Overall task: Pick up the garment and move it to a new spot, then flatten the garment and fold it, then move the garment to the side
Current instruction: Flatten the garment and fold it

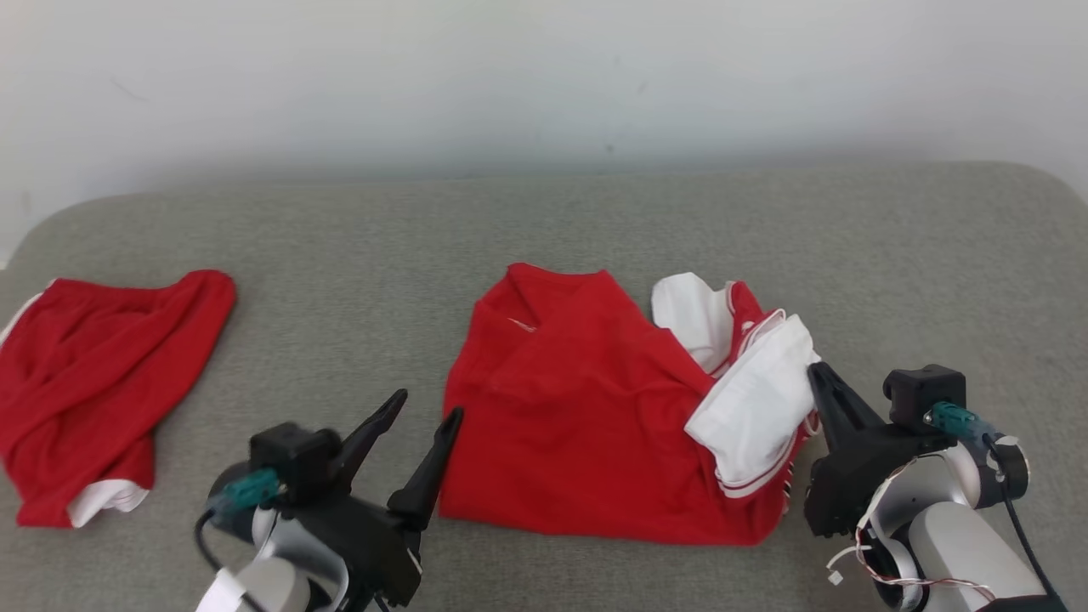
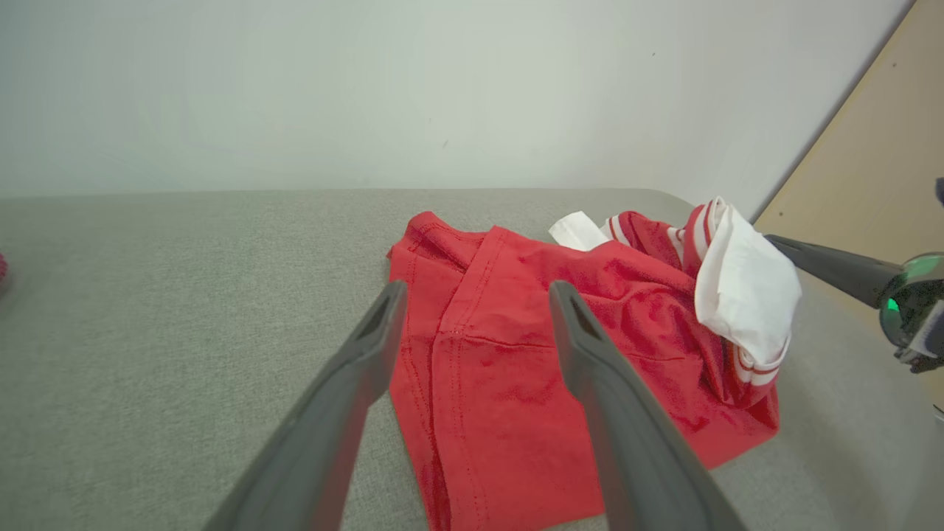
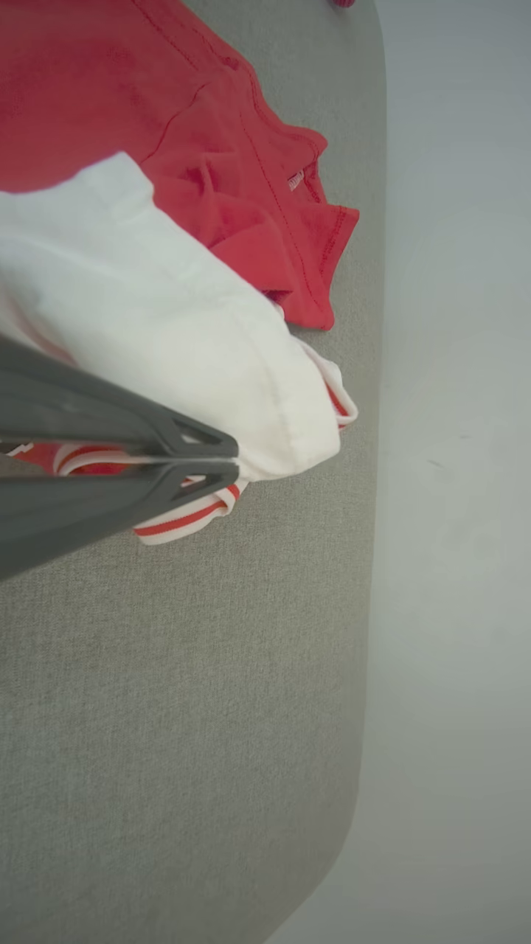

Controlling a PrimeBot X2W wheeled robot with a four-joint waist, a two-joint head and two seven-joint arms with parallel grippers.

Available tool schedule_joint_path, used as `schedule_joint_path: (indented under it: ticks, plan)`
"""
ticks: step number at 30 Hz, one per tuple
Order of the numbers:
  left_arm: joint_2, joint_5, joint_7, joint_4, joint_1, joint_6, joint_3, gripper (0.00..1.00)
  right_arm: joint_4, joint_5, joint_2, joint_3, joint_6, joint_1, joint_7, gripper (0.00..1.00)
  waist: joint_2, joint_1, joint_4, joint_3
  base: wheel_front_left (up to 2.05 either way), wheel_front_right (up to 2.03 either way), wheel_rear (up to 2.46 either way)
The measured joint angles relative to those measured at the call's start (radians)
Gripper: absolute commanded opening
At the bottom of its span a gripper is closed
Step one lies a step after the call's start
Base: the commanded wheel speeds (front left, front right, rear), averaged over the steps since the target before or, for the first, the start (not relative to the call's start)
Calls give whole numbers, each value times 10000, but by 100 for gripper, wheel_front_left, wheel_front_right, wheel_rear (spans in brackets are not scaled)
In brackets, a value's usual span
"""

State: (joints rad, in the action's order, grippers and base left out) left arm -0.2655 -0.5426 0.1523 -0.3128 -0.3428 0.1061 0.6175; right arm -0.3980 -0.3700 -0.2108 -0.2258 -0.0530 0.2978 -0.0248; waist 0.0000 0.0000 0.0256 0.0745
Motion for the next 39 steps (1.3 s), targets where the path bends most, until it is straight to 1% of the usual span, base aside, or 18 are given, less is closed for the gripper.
schedule_joint_path:
  ticks: [2, 5, 9, 12, 16, 22, 28, 30, 31, 32, 33, 34, 35, 39]
  plan:
    - [8, 71, -309, -410, -475, 63, 199, 100, 184, -2, 128, -15, -25, -90, 88, 0, 0, 0, -216, 98, 0, 0, 0]
    - [96, -345, -656, -1053, -1066, 174, 186, 100, 506, 2, 217, -82, -94, -221, 186, 0, 0, 0, -518, 272, 0, 0, 0]
    - [46, -573, -1039, -1952, -1623, 178, 272, 100, 798, 19, 247, -199, -105, -269, 251, 0, 0, 1, -889, 535, 0, 0, 0]
    - [40, -715, -1281, -2577, -1949, 182, 316, 100, 1012, 40, 272, -244, -180, -267, 255, 0, 1, 1, -1156, 739, 0, 0, 0]
    - [4, -1003, -1448, -3137, -2272, 184, 456, 100, 1243, 111, 301, -278, -221, -262, 261, 0, 0, 1, -1487, 1001, 0, 0, 0]
    - [0, -1039, -1707, -3478, -2831, 186, 1452, 100, 1457, 142, 295, -178, -351, -267, 268, 0, 1, 2, -1799, 1391, 0, 0, 0]
    - [-127, -1093, -1705, -4061, -3149, 188, 1904, 100, 1647, 203, 366, -196, -364, -267, 265, 0, 0, 1, -1885, 1586, 0, 0, 0]
    - [-150, -1089, -1691, -4253, -3266, 190, 1973, 84, 1687, 213, 370, -180, -370, -267, 265, 0, 0, 0, -1873, 1600, 0, 0, 0]
    - [-146, -1085, -1680, -4345, -3340, 190, 2031, 85, 1695, 213, 366, -144, -407, -269, 265, 0, 0, 0, -1853, 1602, 0, 0, 0]
    - [-127, -1085, -1670, -4445, -3433, 209, 2056, 71, 1708, 213, 349, -100, -443, -274, 265, 0, 0, 0, -1825, 1601, 0, 0, 0]
    - [-113, -1089, -1607, -4504, -3505, 263, 2088, 44, 1720, 213, 334, -63, -449, -278, 265, 0, 1, 1, -1790, 1599, 0, 0, 0]
    - [-100, -1093, -1595, -4566, -3571, 261, 2151, 36, 1720, 213, 322, -50, -449, -278, 263, 0, 0, 0, -1755, 1595, 0, 0, 0]
    - [-92, -1135, -1597, -4617, -3615, 261, 2226, 0, 1722, 213, 324, -52, -449, -278, 263, 0, 1, 1, -1719, 1588, 0, 0, 0]
    - [-84, -1271, -1557, -4750, -3617, 261, 2637, 0, 1739, 213, 372, -90, -451, -271, 251, 0, 0, 0, -1615, 1530, 0, 0, 0]
